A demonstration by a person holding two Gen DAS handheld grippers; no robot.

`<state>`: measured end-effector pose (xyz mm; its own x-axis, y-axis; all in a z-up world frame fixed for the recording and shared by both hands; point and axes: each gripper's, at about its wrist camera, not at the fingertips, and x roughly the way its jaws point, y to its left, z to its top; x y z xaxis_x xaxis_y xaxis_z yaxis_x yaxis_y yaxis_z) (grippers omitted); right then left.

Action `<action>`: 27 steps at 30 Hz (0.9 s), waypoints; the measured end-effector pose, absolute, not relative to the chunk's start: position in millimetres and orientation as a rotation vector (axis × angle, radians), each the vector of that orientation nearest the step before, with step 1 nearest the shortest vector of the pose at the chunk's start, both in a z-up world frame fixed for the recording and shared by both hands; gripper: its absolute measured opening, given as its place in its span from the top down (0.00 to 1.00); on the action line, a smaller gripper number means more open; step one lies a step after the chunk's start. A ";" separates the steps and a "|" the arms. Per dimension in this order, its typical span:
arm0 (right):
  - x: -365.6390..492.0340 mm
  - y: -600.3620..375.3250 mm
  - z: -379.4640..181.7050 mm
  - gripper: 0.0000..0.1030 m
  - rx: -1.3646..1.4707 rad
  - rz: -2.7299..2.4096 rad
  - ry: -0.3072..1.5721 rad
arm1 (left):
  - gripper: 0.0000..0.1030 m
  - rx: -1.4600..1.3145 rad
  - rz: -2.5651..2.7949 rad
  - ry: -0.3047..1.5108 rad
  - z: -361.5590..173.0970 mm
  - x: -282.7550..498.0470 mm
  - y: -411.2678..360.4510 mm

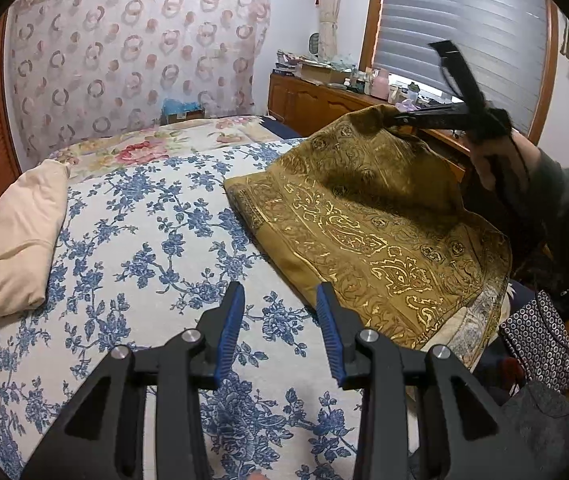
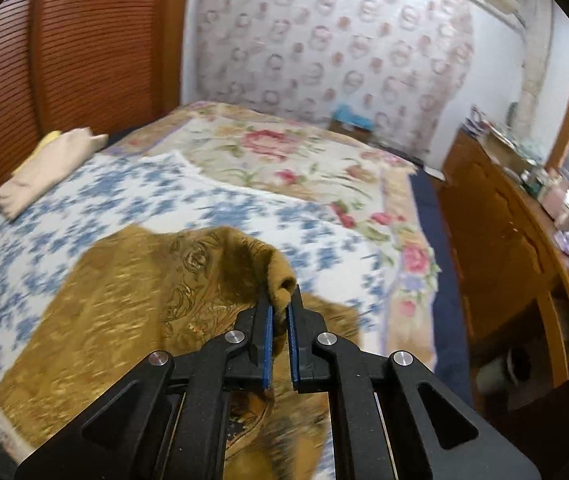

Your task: Fold small clothes

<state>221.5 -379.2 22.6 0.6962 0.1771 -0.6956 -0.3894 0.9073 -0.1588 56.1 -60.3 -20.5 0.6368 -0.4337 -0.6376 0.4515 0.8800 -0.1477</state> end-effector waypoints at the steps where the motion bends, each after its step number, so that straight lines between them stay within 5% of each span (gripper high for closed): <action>1: 227.7 -382.9 20.5 0.96 -0.302 0.308 0.745 | 0.66 0.027 -0.506 0.722 -21.1 56.2 -60.8; 10: 268.0 -396.0 -6.2 0.95 -0.312 0.170 0.783 | 0.65 0.026 -0.516 0.738 -27.2 59.3 -65.0; 14: 273.8 -408.7 -13.5 0.60 -0.272 0.140 0.808 | 0.65 0.019 -0.510 0.743 -26.5 71.7 -64.9; 17: 271.6 -413.6 -19.3 0.50 -0.244 0.172 0.837 | 0.65 0.036 -0.492 0.753 -23.3 91.5 -67.0; 27: 275.5 -447.1 -63.4 0.48 -0.079 0.226 0.990 | 0.65 0.056 -0.485 0.861 -37.1 169.5 -97.5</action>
